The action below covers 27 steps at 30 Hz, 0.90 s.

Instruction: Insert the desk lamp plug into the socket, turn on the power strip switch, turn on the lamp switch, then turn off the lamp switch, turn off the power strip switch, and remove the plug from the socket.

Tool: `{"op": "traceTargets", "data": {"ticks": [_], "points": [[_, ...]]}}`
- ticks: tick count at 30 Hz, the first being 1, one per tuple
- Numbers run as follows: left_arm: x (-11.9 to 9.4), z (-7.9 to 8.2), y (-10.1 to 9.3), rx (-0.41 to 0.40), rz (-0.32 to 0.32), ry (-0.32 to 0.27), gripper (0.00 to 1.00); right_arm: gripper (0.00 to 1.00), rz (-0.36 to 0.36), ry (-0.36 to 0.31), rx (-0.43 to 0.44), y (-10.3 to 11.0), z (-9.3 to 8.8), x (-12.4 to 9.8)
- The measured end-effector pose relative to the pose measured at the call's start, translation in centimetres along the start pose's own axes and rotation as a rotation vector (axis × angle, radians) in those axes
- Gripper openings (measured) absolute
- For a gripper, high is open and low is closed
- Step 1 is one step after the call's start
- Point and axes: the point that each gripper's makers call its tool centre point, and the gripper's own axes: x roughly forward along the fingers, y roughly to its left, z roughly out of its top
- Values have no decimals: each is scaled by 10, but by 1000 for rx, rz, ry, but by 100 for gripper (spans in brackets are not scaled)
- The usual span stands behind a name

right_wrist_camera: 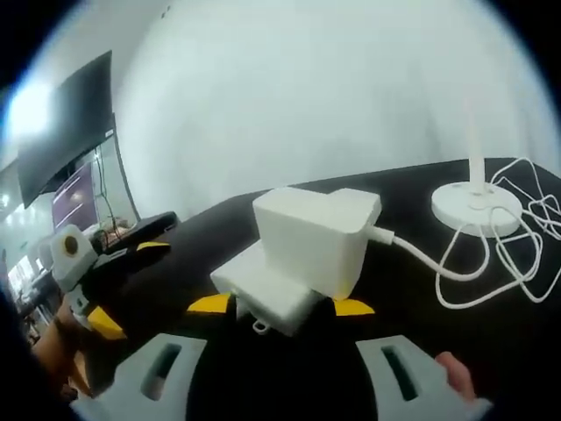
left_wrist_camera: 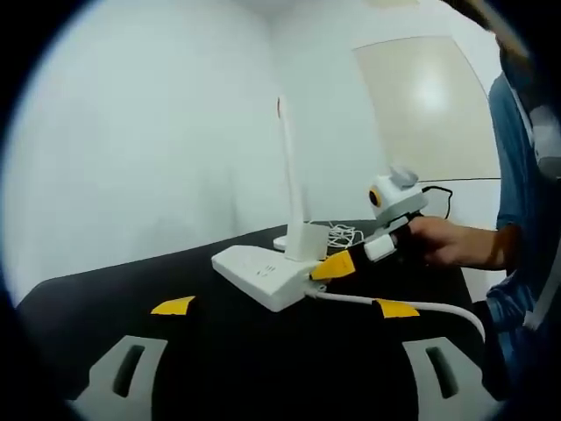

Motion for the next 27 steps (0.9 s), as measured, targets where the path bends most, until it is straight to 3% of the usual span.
{"op": "traceTargets", "data": {"ticks": [20,22,23,24,27], "points": [[0,-2,2,-6,-3,-2,75,41,43,2,-28,2,-3,-2],[0,-2,2,-6,-3,-1,75,40,32,13,-59,1,-5,-1],[1,-2,2,-6,-2,-1,75,38,29,5,-129,0,-3,1],[0,-2,2,-6,-2,-1,75,38,28,10,-80,2,-4,0],[-1,-1,3,-9,-2,-4,75,39,30,10,-75,2,-3,0]]}}
